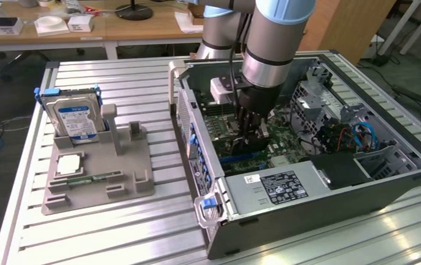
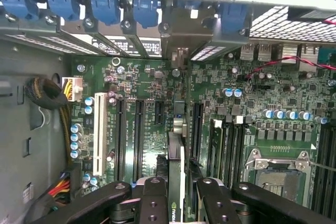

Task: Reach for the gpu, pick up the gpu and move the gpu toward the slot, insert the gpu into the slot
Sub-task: 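Insert the gpu into the slot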

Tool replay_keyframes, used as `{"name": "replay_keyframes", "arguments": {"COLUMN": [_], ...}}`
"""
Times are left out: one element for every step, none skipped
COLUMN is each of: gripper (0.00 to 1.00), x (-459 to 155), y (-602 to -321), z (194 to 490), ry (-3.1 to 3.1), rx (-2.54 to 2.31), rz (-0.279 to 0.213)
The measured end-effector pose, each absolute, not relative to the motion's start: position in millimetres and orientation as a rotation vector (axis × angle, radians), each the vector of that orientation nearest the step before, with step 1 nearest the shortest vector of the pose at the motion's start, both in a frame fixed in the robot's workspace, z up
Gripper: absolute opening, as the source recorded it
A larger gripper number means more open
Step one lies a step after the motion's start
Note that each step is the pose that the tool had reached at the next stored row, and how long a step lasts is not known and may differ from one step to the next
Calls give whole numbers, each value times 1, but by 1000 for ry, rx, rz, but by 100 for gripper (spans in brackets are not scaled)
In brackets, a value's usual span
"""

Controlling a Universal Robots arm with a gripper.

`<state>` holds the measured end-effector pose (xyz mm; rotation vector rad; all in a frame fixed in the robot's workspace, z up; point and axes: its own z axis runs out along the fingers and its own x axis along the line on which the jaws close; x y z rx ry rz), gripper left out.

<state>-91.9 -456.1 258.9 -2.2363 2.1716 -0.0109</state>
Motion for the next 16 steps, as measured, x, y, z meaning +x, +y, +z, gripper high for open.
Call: {"name": "replay_keyframes", "arguments": {"gripper": [26,26,26,26,26,26,26,26,26,26,26,26,26,26,26,26], "x": [-92,-92,-92,-92,-92,-92,-92,-92,-93,-93,-93,-93,-93,-93,-93,-93], "y": [-456,-456,-456,-456,-456,-456,-456,-456,-456,-455,-455,-455,-455,-455,-455,-455], "z": [259,260,260,260,260,261,260,260,260,260,260,260,259,259,259,258], "ry": [2171,2170,2170,2169,2168,2168,2168,2168,2168,2168,2168,2167,2167,2167,2167,2167], "rx": [-2236,-2236,-2235,-2235,-2234,-2234,-2233,-2233,-2233,-2233,-2233,-2233,-2233,-2233,-2232,-2232], "rz": [-12,-13,-15,-17,-18,-19,-19,-20,-21,-21,-21,-22,-22,-22,-23,-24]}}
